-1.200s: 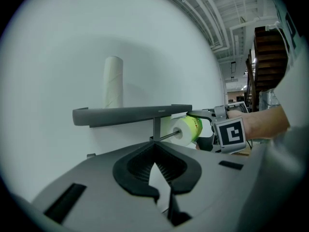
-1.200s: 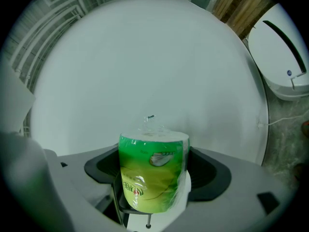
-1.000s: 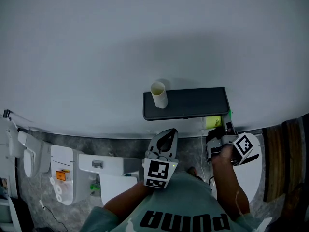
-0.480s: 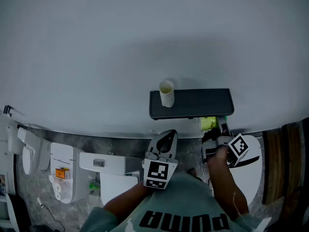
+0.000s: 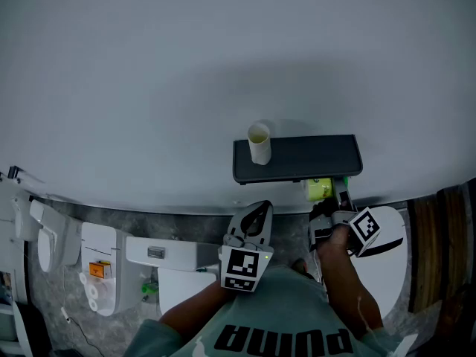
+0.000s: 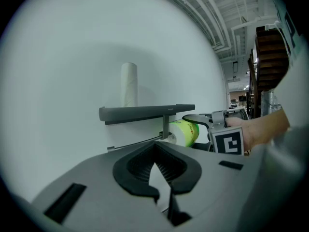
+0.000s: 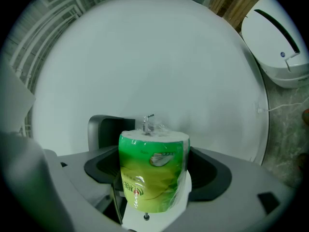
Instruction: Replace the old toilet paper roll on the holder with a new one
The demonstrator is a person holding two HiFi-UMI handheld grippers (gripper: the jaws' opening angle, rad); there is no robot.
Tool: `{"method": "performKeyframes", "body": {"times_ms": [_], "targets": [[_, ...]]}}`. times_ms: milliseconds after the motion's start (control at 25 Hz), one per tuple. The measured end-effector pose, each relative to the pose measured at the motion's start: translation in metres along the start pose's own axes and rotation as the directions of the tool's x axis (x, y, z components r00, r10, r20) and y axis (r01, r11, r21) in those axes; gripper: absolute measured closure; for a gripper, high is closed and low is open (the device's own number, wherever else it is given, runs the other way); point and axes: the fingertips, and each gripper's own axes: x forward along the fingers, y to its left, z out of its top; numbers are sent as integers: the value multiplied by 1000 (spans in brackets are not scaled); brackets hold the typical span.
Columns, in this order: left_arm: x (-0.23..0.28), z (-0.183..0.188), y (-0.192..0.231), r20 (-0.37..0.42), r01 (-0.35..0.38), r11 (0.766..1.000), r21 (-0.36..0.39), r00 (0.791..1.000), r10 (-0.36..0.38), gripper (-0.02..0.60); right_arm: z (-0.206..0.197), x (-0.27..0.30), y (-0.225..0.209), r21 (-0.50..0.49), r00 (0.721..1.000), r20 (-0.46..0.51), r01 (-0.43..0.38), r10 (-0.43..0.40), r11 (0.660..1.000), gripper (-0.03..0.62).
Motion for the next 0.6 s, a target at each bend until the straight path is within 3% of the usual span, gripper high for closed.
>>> {"method": "performKeyframes", "body": {"times_ms": [600], "targets": [[-1,3,-8,15,45,999,-2,999,-45,577,-10,-7,-7,40,995,-62,-82,84,996,177]]}}
